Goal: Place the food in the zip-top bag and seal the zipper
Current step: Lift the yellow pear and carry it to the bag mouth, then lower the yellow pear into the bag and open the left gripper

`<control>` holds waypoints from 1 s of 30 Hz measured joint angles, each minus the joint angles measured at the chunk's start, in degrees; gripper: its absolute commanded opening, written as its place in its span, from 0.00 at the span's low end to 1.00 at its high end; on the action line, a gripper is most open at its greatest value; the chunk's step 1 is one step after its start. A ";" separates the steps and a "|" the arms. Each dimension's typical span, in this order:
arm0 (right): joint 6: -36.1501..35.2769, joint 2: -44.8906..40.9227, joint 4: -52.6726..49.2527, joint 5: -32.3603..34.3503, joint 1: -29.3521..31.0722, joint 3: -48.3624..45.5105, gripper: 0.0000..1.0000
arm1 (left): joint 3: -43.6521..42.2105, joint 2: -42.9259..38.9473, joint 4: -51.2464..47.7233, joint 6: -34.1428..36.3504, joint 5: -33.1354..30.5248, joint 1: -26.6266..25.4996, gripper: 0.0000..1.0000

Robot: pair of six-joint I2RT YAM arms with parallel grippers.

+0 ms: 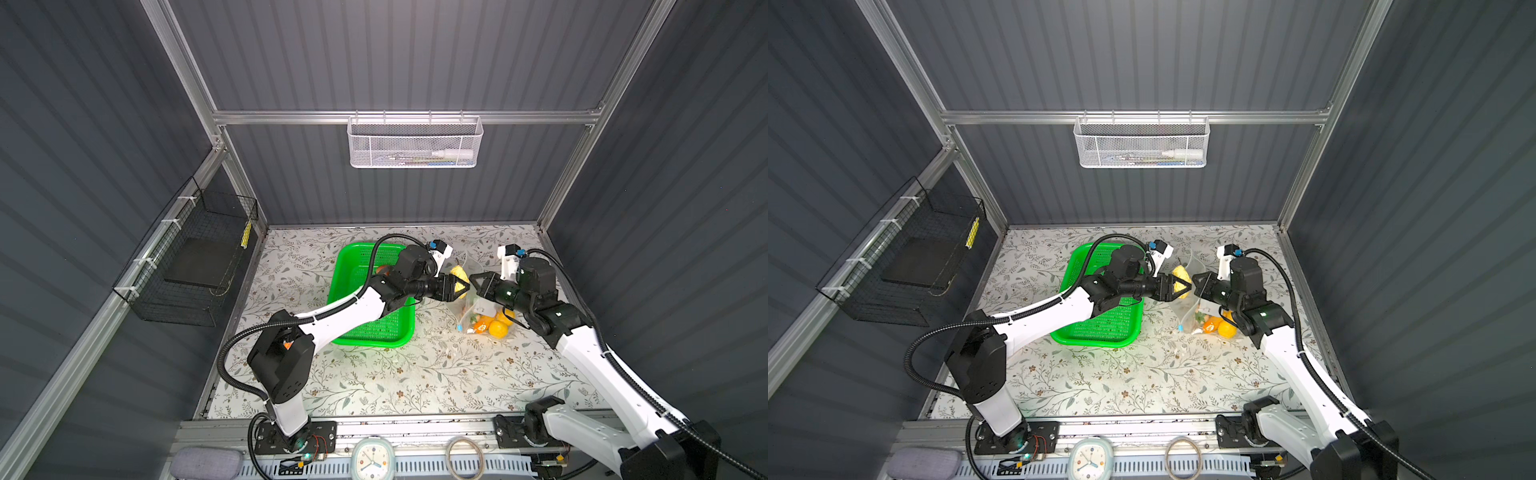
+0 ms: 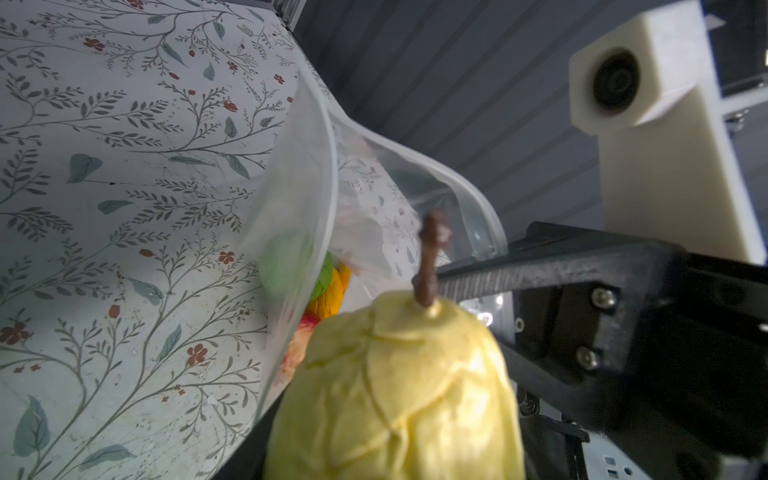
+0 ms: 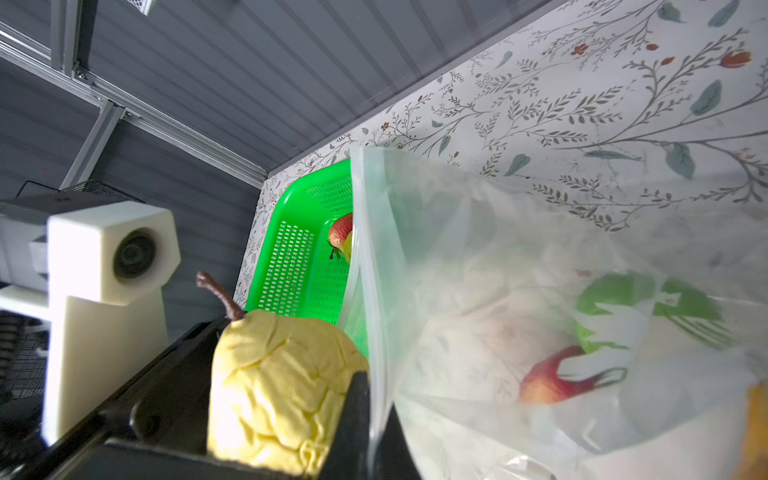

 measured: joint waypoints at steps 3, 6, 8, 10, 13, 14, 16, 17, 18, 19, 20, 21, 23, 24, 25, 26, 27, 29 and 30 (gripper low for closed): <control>0.00 0.00 0.37 -0.15 0.00 -0.17 0.00 | 0.04 1.16 -0.81 0.02 -1.07 -0.24 0.59; 0.02 0.00 0.83 -0.42 0.00 -0.46 0.00 | 1.22 3.32 -4.09 0.48 -2.51 -0.59 0.59; 0.04 0.00 1.11 -0.63 0.00 -0.72 0.00 | 3.28 5.11 -7.26 1.73 -4.46 -1.27 0.60; 0.09 0.00 1.18 -0.81 0.00 -0.83 0.00 | 4.85 6.03 -9.73 2.99 -6.19 -1.97 0.61; 0.20 0.00 1.25 -0.98 0.00 -0.83 0.00 | 6.14 6.19 -12.41 4.26 -8.09 -2.51 0.61; 0.20 0.00 1.25 -0.98 0.00 -0.83 0.00 | 6.71 6.19 -13.46 4.66 -8.76 -2.56 0.62; 0.22 0.00 1.25 -1.03 0.00 -0.85 0.00 | 7.98 6.32 -15.47 5.33 -10.14 -2.91 0.63; 0.24 0.00 1.38 -1.09 0.00 -0.94 0.00 | 8.76 6.58 -16.57 5.77 -10.88 -3.02 0.64; 0.44 0.00 1.55 -1.14 0.00 -1.05 0.00 | 9.53 6.86 -17.46 5.99 -11.54 -3.10 0.64; 0.57 0.00 1.57 -1.16 0.00 -1.09 0.00 | 10.29 7.23 -18.21 6.25 -12.26 -3.30 0.65; 0.70 0.00 1.66 -1.16 0.00 -1.20 0.00 | 10.93 7.65 -19.08 6.56 -13.05 -3.39 0.65; 0.96 0.00 2.03 -1.16 0.00 -1.40 0.00 | 11.34 7.98 -19.85 6.73 -13.62 -3.41 0.65; 1.36 0.00 2.71 -1.20 0.00 -2.05 0.00 | 11.63 8.50 -21.22 6.84 -14.75 -3.65 0.65; 1.55 0.00 2.91 -1.25 0.00 -2.36 0.00 | 11.74 8.72 -21.84 6.84 -15.08 -3.65 0.65; 1.84 0.00 3.10 -1.31 0.02 -2.69 0.00 | 11.89 8.98 -22.47 6.84 -15.39 -3.65 0.66; 2.05 0.00 3.34 -1.33 0.07 -2.99 0.00 | 12.04 9.27 -23.12 6.84 -15.69 -3.65 0.66; 2.19 0.00 3.41 -1.36 0.07 -3.13 0.00 | 12.24 9.51 -23.63 6.84 -15.89 -3.67 0.67; 2.43 0.02 3.74 -1.36 0.11 -3.30 0.00 | 12.59 9.97 -24.39 6.84 -16.26 -3.69 0.68; 2.54 0.02 3.78 -1.36 0.15 -3.30 0.00 | 12.70 10.12 -24.65 6.84 -16.44 -3.72 0.69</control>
